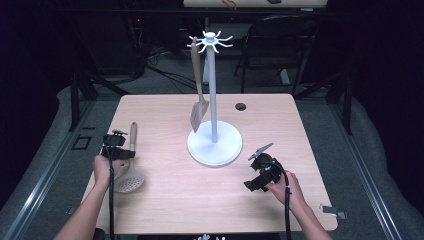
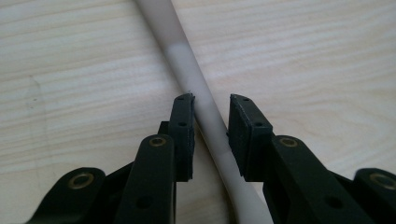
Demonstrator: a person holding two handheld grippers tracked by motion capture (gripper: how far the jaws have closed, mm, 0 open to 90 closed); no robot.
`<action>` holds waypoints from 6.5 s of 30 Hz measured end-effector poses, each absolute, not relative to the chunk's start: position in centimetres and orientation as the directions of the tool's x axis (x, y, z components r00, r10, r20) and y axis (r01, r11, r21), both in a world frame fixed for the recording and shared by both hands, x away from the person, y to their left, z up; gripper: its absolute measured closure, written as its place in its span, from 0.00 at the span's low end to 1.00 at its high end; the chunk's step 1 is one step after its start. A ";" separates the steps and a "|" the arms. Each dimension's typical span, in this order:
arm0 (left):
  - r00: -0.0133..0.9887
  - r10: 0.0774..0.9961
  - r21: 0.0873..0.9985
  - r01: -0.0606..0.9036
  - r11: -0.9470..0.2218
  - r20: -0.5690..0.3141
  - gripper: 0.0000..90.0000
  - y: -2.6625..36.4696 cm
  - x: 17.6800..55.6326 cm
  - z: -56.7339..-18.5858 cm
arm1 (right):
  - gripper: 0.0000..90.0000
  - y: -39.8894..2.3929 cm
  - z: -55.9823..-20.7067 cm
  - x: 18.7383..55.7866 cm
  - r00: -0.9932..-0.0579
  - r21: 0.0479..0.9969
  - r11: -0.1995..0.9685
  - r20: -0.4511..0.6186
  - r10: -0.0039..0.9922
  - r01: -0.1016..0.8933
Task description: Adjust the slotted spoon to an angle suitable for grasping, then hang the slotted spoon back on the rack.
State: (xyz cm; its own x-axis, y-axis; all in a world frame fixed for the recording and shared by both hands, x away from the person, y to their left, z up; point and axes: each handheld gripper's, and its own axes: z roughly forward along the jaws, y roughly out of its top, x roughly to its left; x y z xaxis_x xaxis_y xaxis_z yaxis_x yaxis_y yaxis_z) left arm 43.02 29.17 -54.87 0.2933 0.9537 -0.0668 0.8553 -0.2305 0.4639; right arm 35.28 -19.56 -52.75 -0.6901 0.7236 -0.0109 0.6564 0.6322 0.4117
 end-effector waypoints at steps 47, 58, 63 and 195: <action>0.563 0.825 0.323 0.772 -0.547 0.051 0.85 21.9 44.0 -55.0 | 0.14 -20.0 -52.4 35.4 -0.682 0.422 0.626 -0.024 0.731 0.656; 0.540 0.842 0.466 0.748 -0.472 -0.014 0.85 24.0 42.5 -53.4 | 0.14 -19.9 -52.6 35.4 -0.686 0.413 0.630 -0.018 0.727 0.658; 0.547 0.837 0.503 0.727 -0.467 -0.013 0.85 24.2 41.9 -52.9 | 0.14 -20.0 -52.4 35.4 -0.681 0.416 0.630 -0.032 0.731 0.656; 0.652 0.758 0.921 0.286 -0.266 0.016 0.85 9.7 41.1 -34.5 | 0.12 -20.2 -52.1 35.5 -0.629 0.434 0.584 -0.051 0.776 0.685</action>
State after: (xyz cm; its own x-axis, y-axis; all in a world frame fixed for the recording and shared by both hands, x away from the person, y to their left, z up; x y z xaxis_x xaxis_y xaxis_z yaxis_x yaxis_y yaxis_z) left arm 41.10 9.73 -34.48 0.6523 0.7578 0.0160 0.2862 -0.2658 0.9206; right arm 35.51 -20.17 -52.15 -0.6290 0.7757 -0.0511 0.6854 0.5845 0.4343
